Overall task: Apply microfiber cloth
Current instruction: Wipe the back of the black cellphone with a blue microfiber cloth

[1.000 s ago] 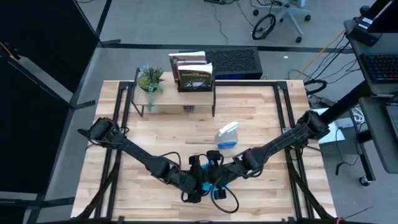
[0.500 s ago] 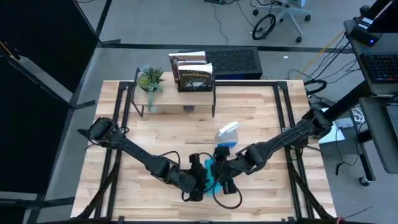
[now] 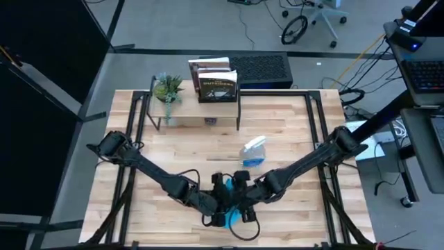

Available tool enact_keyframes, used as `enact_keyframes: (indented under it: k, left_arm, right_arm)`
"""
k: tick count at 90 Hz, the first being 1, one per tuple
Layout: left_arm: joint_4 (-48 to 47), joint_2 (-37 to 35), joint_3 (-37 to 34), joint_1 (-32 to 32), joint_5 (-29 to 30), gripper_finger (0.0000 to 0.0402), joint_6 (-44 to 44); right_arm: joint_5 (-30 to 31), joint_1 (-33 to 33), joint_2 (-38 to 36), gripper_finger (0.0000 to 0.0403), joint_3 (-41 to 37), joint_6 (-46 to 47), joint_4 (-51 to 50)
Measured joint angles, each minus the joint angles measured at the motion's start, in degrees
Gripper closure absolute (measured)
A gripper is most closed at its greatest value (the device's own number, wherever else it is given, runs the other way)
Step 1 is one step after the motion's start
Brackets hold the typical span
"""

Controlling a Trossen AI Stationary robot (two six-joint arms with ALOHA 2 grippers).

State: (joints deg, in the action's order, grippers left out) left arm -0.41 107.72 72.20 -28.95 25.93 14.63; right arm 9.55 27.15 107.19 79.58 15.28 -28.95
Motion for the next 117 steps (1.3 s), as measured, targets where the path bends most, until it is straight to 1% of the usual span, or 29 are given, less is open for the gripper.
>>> enact_keyframes:
  k: [9, 17, 23, 27, 40, 53, 61, 68, 78, 86, 95, 101, 109, 117]
  left_arm:
    - [-1.25, 0.00, 0.00, 0.07, 0.18, 0.0277, 0.10]
    - [-1.77, 0.00, 0.00, -0.06, -0.13, 0.0277, 1.03]
    - [-3.74, -0.52, -0.02, -0.04, 0.16, 0.0276, 1.39]
    - [-3.93, -0.75, -0.02, -0.07, 0.18, 0.0276, 1.58]
    - [-6.34, -2.15, -0.02, -0.96, 0.18, 0.0276, 2.62]
    - [-12.38, -4.33, 0.02, -1.88, 0.14, 0.0276, 6.66]
    - [-15.32, -4.73, 0.00, -2.91, 0.00, 0.0276, 9.35]
    - [-15.73, -4.85, -0.05, -4.25, -0.43, 0.0276, 11.01]
    - [-14.73, -2.76, -0.53, -5.03, -3.08, 0.0276, 14.65]
    - [-14.05, -0.15, -0.79, -5.20, -6.08, 0.0276, 16.38]
    - [-9.15, 1.87, -0.78, -5.33, -10.33, 0.0276, 16.61]
    - [-5.60, 3.46, -0.68, -5.29, -13.46, 0.0276, 16.59]
    - [-4.68, 5.51, -0.69, -4.55, -15.49, 0.0276, 16.61]
    - [-5.29, 6.34, -0.72, -3.77, -16.90, 0.0276, 17.65]
  right_arm:
    - [0.64, -0.16, 0.67, 0.0252, -0.01, -0.19, -0.48]
    - [1.35, -0.03, 0.90, 0.0317, 0.00, -1.16, -2.19]
    - [1.31, -0.07, 0.70, 0.0369, 0.12, -1.63, -6.89]
    - [1.53, -0.04, 0.14, 0.0387, 0.09, -1.54, -11.82]
    - [3.73, 0.12, -3.79, 0.0392, 0.02, 0.83, -22.31]
    - [4.90, 0.34, -10.11, 0.0398, -0.01, 1.44, -26.86]
    - [6.50, 0.34, -13.18, 0.0398, 0.03, 2.12, -25.39]
    - [7.71, 0.34, -13.70, 0.0399, 0.03, 1.59, -19.40]
    - [7.49, 0.51, -11.85, 0.0400, 0.08, -1.61, -10.93]
    - [6.64, 0.65, -8.52, 0.0400, 0.08, -2.96, -7.49]
    - [6.32, 0.67, -4.82, 0.0400, 0.06, -3.45, -6.51]
    - [4.98, 0.67, -2.62, 0.0400, 0.06, -3.30, -6.34]
    - [3.93, 0.65, -0.31, 0.0400, 0.03, -2.40, -6.30]
    - [5.04, 0.55, 1.27, 0.0401, 0.03, -2.27, -7.58]
